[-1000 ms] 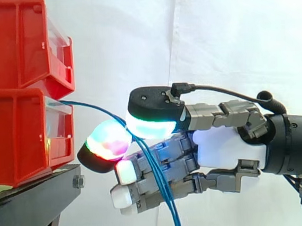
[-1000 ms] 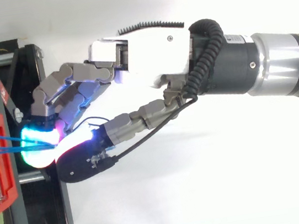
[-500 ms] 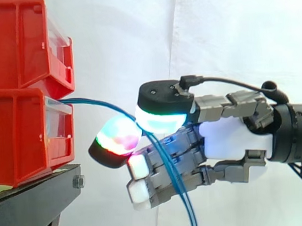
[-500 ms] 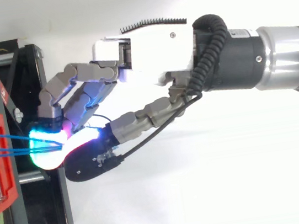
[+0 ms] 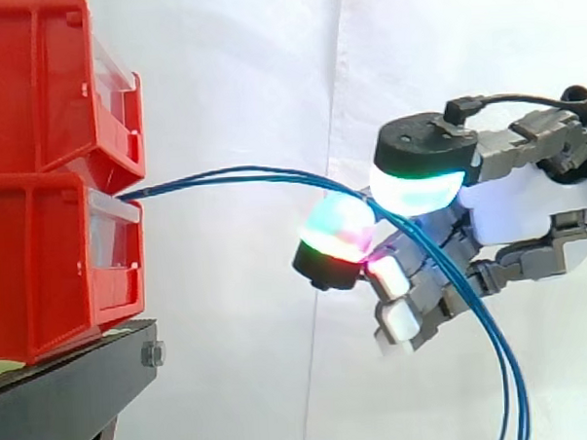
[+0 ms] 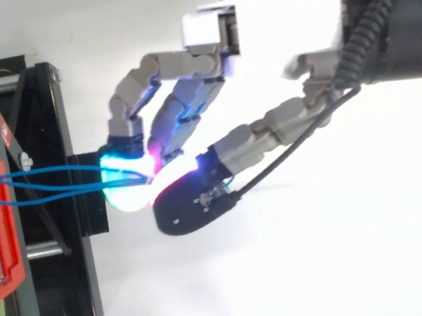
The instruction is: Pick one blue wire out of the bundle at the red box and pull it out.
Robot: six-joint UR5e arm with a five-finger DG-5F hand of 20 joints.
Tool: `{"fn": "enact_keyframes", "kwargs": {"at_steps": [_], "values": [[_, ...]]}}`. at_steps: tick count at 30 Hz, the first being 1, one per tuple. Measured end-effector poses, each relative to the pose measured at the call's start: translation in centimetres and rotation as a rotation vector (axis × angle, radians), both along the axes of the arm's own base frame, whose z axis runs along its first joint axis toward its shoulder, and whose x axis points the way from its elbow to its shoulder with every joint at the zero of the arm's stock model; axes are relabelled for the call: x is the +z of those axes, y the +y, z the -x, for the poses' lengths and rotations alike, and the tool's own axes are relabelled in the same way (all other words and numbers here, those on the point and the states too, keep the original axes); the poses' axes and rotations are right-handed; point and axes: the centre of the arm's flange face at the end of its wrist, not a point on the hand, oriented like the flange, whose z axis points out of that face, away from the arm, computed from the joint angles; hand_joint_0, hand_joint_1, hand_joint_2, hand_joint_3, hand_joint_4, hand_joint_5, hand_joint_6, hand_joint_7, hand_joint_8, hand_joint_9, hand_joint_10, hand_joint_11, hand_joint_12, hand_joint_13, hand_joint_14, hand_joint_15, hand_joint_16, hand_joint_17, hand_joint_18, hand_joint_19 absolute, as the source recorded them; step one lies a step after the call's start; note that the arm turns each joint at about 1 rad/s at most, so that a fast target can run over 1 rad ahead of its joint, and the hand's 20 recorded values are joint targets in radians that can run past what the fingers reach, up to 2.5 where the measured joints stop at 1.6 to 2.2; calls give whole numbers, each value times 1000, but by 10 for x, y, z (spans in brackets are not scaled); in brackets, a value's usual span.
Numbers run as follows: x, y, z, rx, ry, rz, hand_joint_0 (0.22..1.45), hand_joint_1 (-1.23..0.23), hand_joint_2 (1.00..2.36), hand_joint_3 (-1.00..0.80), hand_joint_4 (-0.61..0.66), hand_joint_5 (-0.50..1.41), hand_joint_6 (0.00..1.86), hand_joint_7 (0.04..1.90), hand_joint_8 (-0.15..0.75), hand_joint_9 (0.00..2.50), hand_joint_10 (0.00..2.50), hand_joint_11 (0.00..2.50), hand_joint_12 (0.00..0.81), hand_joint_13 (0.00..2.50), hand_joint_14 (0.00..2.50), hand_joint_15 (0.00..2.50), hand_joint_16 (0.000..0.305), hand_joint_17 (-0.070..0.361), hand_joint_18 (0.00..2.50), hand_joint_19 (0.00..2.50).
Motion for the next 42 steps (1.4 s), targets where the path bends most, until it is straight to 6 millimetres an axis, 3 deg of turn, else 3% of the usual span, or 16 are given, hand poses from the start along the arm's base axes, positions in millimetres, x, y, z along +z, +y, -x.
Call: {"fn": "enact_keyframes", "kwargs": {"at_steps": [15, 22, 25, 31, 35, 42], "values": [[36, -5, 17, 9, 6, -1, 627, -762, 1015, -315, 164, -165, 930, 914, 362, 890, 11, 631, 422, 858, 15, 456, 55, 124, 729, 432], [37, -4, 21, 23, 26, -6, 641, -784, 1024, -122, 56, -144, 947, 1038, 363, 903, 14, 638, 422, 894, 17, 509, 55, 124, 753, 452], [37, -3, 21, 33, 29, -9, 672, -829, 1021, -165, 23, -159, 959, 963, 353, 885, 14, 645, 425, 889, 17, 502, 55, 124, 763, 425], [37, -1, 22, 51, 34, -32, 683, -884, 1011, -372, 112, -171, 955, 889, 346, 865, 12, 650, 422, 877, 16, 491, 55, 124, 769, 423], [36, -1, 22, 58, 40, -39, 627, -820, 1000, -495, 184, -164, 941, 902, 349, 872, 14, 637, 425, 870, 18, 497, 55, 124, 762, 450], [36, 0, 23, 63, 46, -41, 582, -701, 1000, -500, 186, -146, 928, 952, 358, 915, 13, 636, 428, 883, 17, 506, 56, 126, 765, 466]]}}
